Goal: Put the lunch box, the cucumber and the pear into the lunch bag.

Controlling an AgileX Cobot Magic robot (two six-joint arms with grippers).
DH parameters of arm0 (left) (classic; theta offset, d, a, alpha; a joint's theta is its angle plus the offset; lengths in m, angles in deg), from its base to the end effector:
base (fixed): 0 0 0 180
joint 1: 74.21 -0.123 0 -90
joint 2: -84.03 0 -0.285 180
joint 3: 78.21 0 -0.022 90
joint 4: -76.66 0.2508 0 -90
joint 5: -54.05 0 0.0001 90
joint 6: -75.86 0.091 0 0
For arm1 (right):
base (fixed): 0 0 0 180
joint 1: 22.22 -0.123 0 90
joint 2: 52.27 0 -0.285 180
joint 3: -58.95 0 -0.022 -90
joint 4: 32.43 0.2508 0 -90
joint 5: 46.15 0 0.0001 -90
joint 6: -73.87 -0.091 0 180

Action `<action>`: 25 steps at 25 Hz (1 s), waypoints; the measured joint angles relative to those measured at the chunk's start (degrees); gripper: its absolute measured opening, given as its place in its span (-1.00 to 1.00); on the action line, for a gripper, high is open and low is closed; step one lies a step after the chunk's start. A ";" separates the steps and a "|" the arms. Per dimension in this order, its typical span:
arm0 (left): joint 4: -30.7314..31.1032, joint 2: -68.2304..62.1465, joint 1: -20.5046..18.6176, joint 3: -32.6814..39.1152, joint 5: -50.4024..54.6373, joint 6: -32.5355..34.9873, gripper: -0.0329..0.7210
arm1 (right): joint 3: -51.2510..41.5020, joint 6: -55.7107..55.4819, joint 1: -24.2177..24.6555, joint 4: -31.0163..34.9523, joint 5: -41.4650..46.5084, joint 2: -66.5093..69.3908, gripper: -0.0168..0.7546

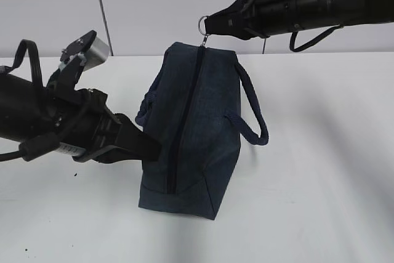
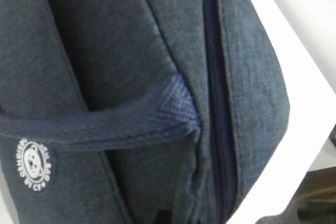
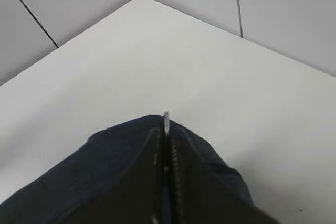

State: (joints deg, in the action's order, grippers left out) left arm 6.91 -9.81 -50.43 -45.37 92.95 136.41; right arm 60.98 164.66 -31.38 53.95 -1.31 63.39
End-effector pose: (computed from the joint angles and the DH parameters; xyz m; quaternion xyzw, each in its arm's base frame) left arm 0.2330 -0.1613 0.2170 0.2525 0.8694 -0.3586 0.2277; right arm 0.4039 0.1301 0.2700 -0.2998 0.7567 0.3384 0.4722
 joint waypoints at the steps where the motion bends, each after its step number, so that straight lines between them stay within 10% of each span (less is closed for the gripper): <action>1: 0.29 0.00 0.00 0.00 0.34 0.00 -0.94 | 1.10 -0.72 0.24 -0.12 0.53 1.15 -0.94; 16: 1.71 0.00 -0.21 0.00 4.39 -6.00 -0.92 | 11.51 -9.37 0.98 -4.05 6.02 12.04 -0.94; 25: 0.94 5.14 -5.00 0.00 11.23 -17.80 -0.01 | 11.51 -9.95 0.97 -4.69 6.59 12.04 -0.94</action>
State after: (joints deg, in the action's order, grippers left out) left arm 7.85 -4.67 -55.44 -45.37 104.18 118.61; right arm 72.49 154.71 -30.41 49.26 5.28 75.43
